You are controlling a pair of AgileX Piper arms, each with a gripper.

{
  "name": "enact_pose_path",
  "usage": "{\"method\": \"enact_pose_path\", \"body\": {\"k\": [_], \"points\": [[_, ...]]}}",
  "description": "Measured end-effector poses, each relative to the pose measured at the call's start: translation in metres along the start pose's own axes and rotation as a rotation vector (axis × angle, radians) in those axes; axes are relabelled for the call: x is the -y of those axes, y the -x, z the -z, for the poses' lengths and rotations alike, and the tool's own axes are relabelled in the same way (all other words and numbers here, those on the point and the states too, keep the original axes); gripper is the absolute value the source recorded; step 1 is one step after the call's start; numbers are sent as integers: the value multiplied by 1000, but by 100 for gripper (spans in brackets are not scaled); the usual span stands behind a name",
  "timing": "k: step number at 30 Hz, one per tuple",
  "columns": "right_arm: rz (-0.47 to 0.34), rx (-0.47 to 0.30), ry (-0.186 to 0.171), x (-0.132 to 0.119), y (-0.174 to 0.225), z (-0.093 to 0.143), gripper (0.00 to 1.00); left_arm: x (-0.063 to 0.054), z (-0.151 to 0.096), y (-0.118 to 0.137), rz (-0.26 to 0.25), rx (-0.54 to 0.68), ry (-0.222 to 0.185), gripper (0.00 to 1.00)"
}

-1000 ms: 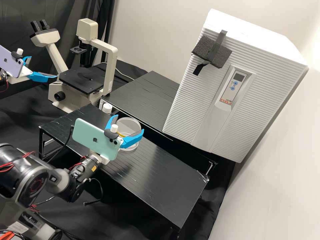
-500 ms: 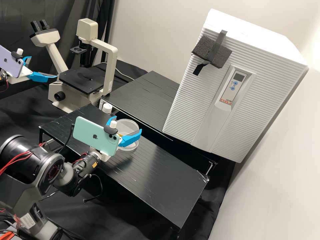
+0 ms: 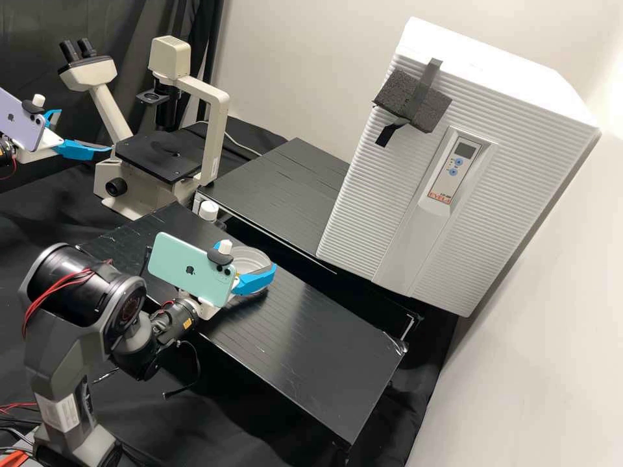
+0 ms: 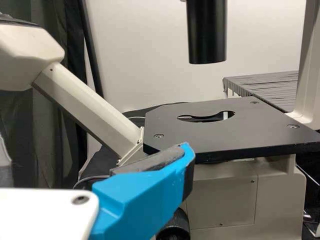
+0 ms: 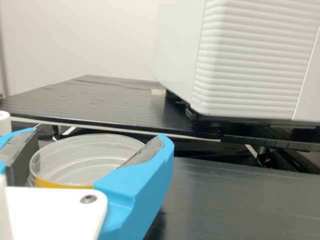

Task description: Close the petri dish lid.

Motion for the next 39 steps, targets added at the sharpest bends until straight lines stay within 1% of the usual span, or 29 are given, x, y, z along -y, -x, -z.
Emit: {"method": "enact_pose_path", "body": {"k": [4,8,11,16,20,34,35,37,39], "points": [[0,0,0,0,0,0,0,0,0,0,0,0,0,100],[-3,-2,8,-2,0,-2,0,0,0,0,0,0,0,100],[-10,11,11,-4,1,-5,0,0,0,0,0,0,0,100],[-13,2,28,-9,5,-7,0,0,0,0,0,0,0,100],[-20,10,32,-12,10,-10,0,0,0,0,0,0,0,100],[-5,27,24,-9,18,-13,0,0,0,0,0,0,0,100],[-7,24,22,-9,19,-13,0,0,0,0,0,0,0,100],[-15,18,5,-11,20,-11,0,0,0,0,0,0,0,100],[-17,16,1,-11,22,-11,0,0,0,0,0,0,0,100]]}}
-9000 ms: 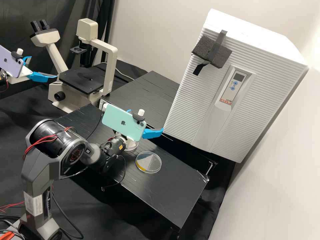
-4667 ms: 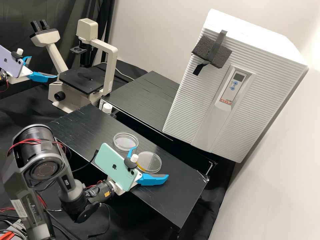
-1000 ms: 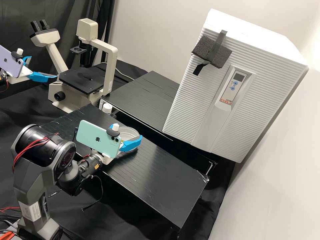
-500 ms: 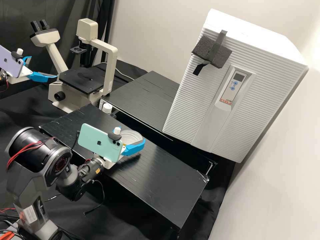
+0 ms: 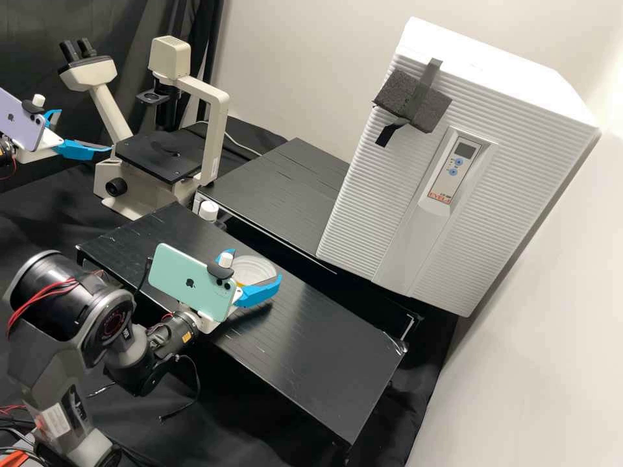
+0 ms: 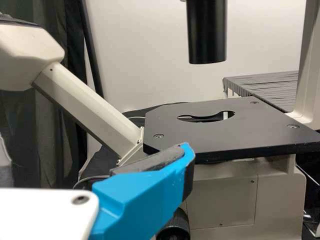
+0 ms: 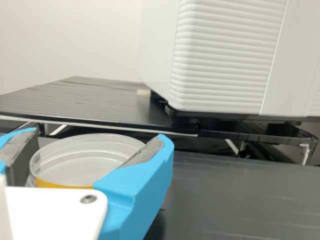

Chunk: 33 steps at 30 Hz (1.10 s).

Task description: Close the petri dish lid.

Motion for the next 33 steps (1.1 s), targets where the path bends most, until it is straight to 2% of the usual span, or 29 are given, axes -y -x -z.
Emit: {"method": "enact_pose_path", "body": {"k": [6,11,22,28,33], "points": [[-8,-2,-2,-2,1,0,0,0,0,0,0,0,0,100],[-16,-3,-43,-5,4,-1,0,0,0,0,0,0,0,100],[-17,-25,-50,-6,10,3,0,0,0,0,0,0,0,100],[13,-58,-69,1,12,12,0,0,0,0,0,0,0,100],[51,-69,-49,9,7,15,0,0,0,0,0,0,0,100]]}}
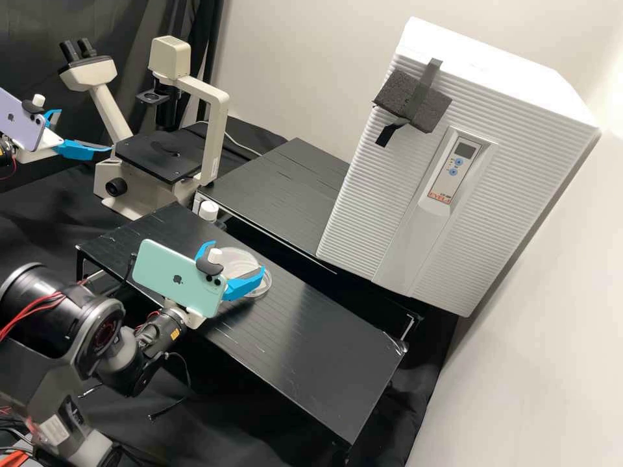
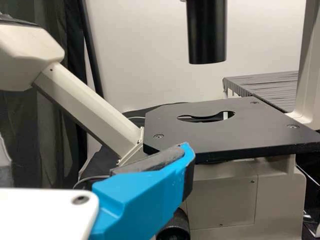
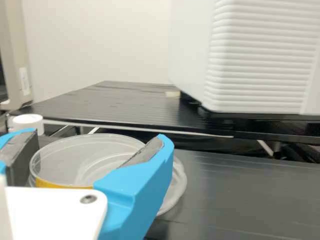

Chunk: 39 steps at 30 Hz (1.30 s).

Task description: Close the petri dish lid.

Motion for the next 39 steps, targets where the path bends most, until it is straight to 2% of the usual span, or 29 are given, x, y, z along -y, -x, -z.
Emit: {"method": "enact_pose_path", "body": {"k": [8,14,21,22,39], "points": [[-17,48,27,-2,-9,-10,0,0,0,0,0,0,0,100],[-50,87,29,-10,-7,-16,0,0,0,0,0,0,0,100],[-54,83,28,-12,-7,-15,0,0,0,0,0,0,0,100],[-53,85,28,-11,-7,-15,100,0,0,0,0,0,0,100],[-37,90,31,-9,-7,-17,100,0,0,0,0,0,0,100]]}}
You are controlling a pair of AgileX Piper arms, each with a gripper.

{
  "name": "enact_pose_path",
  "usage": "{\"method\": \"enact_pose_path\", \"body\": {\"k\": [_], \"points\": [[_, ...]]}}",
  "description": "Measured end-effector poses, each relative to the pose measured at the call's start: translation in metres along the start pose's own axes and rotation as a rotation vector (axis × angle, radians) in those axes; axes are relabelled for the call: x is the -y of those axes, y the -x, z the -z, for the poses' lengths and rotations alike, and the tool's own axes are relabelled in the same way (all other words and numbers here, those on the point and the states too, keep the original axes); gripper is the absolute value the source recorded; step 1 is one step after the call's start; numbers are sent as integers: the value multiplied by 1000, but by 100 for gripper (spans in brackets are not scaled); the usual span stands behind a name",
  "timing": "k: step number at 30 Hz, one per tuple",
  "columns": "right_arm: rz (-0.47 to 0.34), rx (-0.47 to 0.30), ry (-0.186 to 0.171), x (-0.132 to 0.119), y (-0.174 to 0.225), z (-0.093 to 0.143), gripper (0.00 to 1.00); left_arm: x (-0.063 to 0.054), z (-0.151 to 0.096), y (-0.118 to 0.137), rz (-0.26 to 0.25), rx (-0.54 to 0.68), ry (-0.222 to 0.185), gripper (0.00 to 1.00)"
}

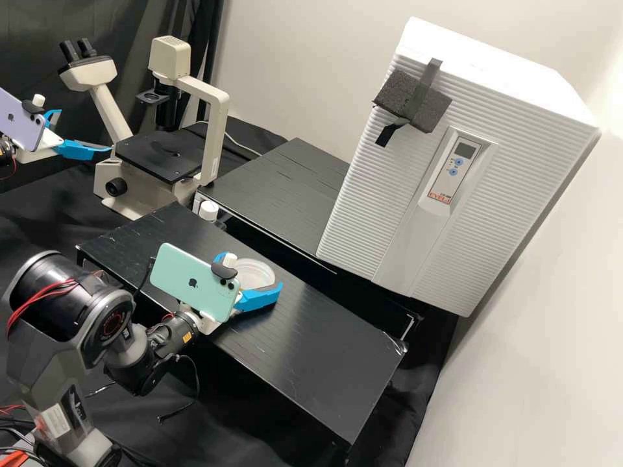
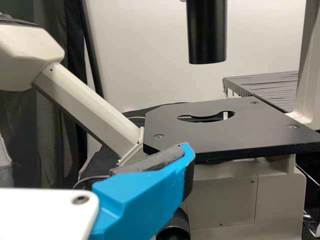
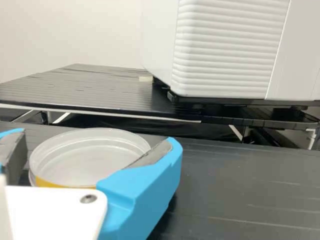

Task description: Close the petri dish lid.

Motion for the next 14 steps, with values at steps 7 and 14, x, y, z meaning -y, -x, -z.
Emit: {"method": "enact_pose_path", "body": {"k": [7,14], "points": [[-57,-31,-10,-10,13,6,100,0,0,0,0,0,0,100],[-133,-38,-146,-25,27,2,100,0,0,0,0,0,0,100]]}}
